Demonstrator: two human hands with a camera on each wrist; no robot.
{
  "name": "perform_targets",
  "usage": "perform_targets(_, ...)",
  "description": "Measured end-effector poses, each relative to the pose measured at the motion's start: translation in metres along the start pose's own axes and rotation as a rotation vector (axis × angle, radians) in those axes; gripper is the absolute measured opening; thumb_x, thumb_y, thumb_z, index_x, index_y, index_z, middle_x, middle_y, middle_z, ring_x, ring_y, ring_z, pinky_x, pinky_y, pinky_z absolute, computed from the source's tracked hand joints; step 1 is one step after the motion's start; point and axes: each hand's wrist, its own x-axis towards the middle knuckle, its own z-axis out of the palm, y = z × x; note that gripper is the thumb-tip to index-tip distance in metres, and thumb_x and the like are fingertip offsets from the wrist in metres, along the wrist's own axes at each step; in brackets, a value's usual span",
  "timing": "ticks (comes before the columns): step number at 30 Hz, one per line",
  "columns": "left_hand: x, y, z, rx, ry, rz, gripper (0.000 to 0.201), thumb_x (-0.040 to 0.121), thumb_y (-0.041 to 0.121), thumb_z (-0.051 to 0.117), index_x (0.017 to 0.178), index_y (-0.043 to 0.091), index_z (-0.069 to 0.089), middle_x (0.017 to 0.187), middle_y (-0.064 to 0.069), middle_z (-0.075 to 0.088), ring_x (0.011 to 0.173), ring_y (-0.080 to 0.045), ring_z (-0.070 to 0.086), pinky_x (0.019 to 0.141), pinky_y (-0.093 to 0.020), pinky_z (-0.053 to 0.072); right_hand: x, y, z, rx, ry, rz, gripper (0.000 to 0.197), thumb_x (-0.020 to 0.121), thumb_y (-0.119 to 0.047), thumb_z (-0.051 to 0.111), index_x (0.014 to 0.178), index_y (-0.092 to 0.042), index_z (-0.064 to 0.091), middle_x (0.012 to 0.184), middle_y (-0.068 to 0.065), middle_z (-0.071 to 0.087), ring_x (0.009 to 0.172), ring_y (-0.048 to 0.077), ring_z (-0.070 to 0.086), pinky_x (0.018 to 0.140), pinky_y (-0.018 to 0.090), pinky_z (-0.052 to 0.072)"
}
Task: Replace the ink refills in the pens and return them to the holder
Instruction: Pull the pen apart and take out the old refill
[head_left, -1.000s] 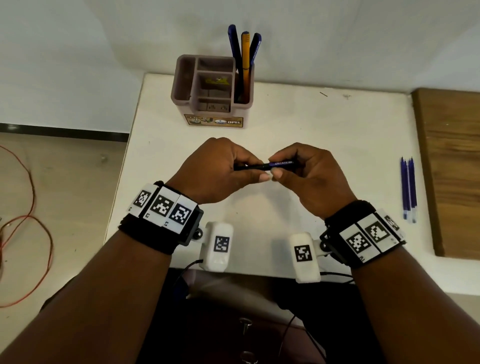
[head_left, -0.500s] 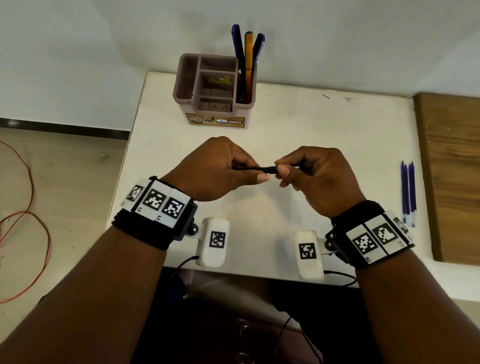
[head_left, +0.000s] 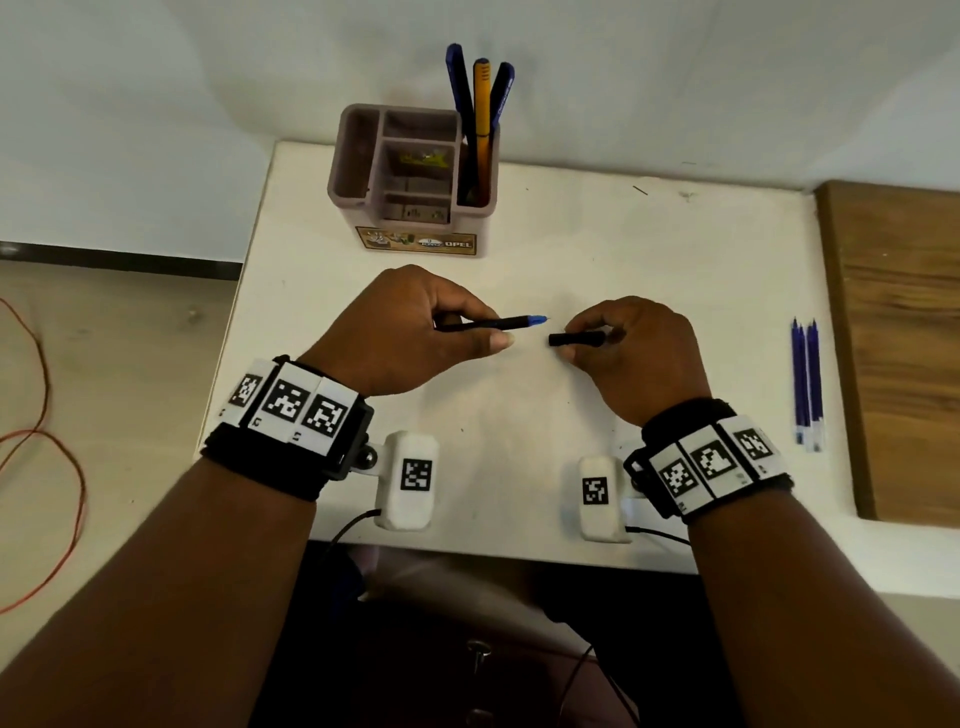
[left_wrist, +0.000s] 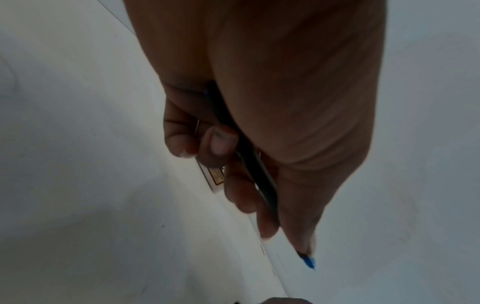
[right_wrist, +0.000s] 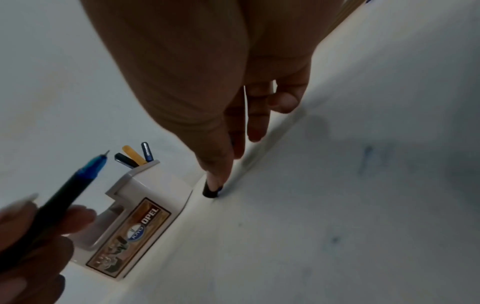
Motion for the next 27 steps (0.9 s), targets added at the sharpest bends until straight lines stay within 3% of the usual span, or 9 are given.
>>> perform_targets(3,0.001,0.001,0.008,0.013,-0.003,0.007,0.016,0.083,0.048,0.074,0.094,0.037,0.078,0.066,0.02,0.066,0.064,-0.003,0.059,0.06,-0.018,0.041,0.003,0.004,0.004,-0.004,0.016,0.017,0.012,0.081,-0.03,0.081,0.091,-0.031,0.075,0.093,-0.01,0.065,0.073,-0.005,0.055,0.063,0.005,0.034)
perform_targets(6,0.001,0.002,0.016,0.04,-0.026,0.003,0.02,0.084,0.049,0.073,0.098,0.036,0.079,0.075,0.017,0.072,0.071,-0.006,0.065,0.065,-0.027,0.05,0.001,0.0,-0.001,-0.06,0.053,-0.019,0.011,0.088,-0.029,0.073,0.099,-0.031,0.072,0.098,-0.011,0.065,0.073,-0.003,0.054,0.066,0.004,0.035)
perform_targets(8,0.001,0.003,0.018,0.047,-0.029,0.001,0.021,0.084,0.049,0.073,0.1,0.036,0.079,0.081,0.015,0.074,0.076,-0.005,0.067,0.071,-0.033,0.055,-0.003,-0.011,-0.009,0.035,0.135,-0.047,0.011,0.097,-0.032,0.061,0.092,-0.031,0.071,0.088,-0.015,0.067,0.072,-0.001,0.057,0.069,0.012,0.042)
perform_targets(9,0.002,0.004,0.018,0.042,-0.02,0.001,0.021,0.084,0.049,0.074,0.1,0.036,0.079,0.083,0.014,0.075,0.078,-0.006,0.068,0.075,-0.036,0.057,-0.004,-0.017,-0.011,0.124,0.14,-0.045,0.024,0.101,-0.036,0.054,0.085,-0.027,0.071,0.08,-0.014,0.068,0.071,-0.001,0.059,0.069,0.014,0.044)
perform_targets(11,0.001,0.006,0.016,0.031,-0.003,0.016,0.021,0.083,0.048,0.075,0.099,0.035,0.079,0.085,0.013,0.076,0.078,-0.007,0.068,0.077,-0.039,0.058,-0.008,-0.028,-0.013,0.214,0.05,-0.022,0.046,0.104,-0.042,0.045,0.075,-0.019,0.072,0.069,-0.009,0.069,0.065,-0.002,0.059,0.067,0.019,0.044)
perform_targets(13,0.0,0.008,0.015,0.034,0.007,0.043,0.02,0.081,0.046,0.078,0.097,0.033,0.08,0.083,0.014,0.076,0.077,-0.006,0.068,0.076,-0.037,0.058,-0.012,-0.033,-0.011,0.186,-0.07,-0.024,0.05,0.104,-0.043,0.044,0.072,-0.015,0.071,0.065,-0.006,0.069,0.057,-0.001,0.056,0.062,0.024,0.04)
perform_targets(17,-0.001,0.008,0.012,0.009,0.052,0.084,0.019,0.08,0.044,0.08,0.093,0.031,0.08,0.079,0.014,0.075,0.073,-0.006,0.068,0.071,-0.034,0.057,-0.013,-0.033,-0.01,0.172,-0.213,-0.008,0.056,0.104,-0.046,0.043,0.067,-0.013,0.07,0.058,-0.002,0.066,0.049,0.002,0.054,0.059,0.022,0.042)
perform_targets(22,-0.002,0.009,0.007,-0.051,0.026,0.084,0.012,0.083,0.046,0.076,0.084,0.034,0.078,0.067,0.011,0.072,0.061,-0.008,0.066,0.062,-0.031,0.054,-0.013,-0.033,-0.012,0.324,-0.153,-0.109,0.042,0.101,-0.033,0.055,0.07,-0.011,0.071,0.062,0.002,0.068,0.05,0.009,0.057,0.056,0.022,0.047)
perform_targets(27,-0.001,0.008,0.003,-0.026,-0.05,0.058,0.039,0.088,0.053,0.064,0.072,0.02,0.078,0.058,0.009,0.068,0.055,-0.009,0.061,0.057,-0.02,0.045,-0.014,-0.028,-0.014,0.398,-0.131,-0.198,0.01,0.091,-0.012,0.072,0.088,-0.021,0.074,0.071,-0.004,0.071,0.063,0.008,0.067,0.062,0.019,0.051)
